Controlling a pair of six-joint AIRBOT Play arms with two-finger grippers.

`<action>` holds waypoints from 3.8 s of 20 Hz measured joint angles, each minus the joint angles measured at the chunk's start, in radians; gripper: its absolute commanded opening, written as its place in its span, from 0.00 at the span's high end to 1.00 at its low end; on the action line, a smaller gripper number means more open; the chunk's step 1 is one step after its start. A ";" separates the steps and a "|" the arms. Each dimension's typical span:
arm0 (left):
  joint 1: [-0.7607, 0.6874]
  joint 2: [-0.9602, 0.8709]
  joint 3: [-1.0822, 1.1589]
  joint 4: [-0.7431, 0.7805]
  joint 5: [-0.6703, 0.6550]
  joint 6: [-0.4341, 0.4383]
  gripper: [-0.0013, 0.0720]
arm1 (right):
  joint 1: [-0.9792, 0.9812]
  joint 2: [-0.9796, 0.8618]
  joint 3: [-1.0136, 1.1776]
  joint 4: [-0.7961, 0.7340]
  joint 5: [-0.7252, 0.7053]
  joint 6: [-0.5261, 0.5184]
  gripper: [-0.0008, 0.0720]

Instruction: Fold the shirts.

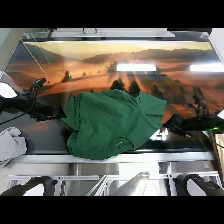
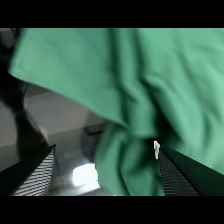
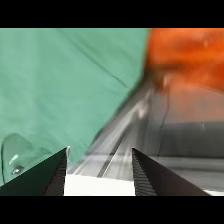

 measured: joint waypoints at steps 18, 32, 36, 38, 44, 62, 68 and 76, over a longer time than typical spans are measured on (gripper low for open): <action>0.046 -0.595 0.486 -0.198 -0.211 0.164 0.97 | 0.232 -0.426 -0.028 0.861 -0.162 -0.706 0.94; 0.433 0.290 0.412 -1.130 -0.353 0.290 0.95 | 0.002 0.159 0.602 0.879 0.041 -0.633 0.94; 0.607 0.546 0.406 -1.155 -0.164 0.312 0.95 | -0.014 0.251 0.710 0.688 -0.092 -0.622 0.94; 0.628 0.593 0.372 -1.108 -0.100 0.314 0.95 | 0.001 0.199 0.729 0.634 -0.122 -0.620 0.94; 0.413 0.460 0.127 -0.901 0.030 0.330 0.95 | 0.132 -0.204 0.745 0.577 -0.204 -0.634 0.79; 0.377 -0.253 0.024 -0.467 0.027 0.254 0.02 | -0.056 -0.584 0.299 0.475 0.157 -0.572 0.32; 0.299 -0.396 0.165 -0.518 0.117 0.284 0.02 | 0.080 -0.581 0.008 0.579 0.014 -0.641 0.32; 0.249 -0.621 0.476 -0.533 0.100 0.269 0.04 | 0.351 -0.609 -0.046 0.882 -0.128 -0.676 0.46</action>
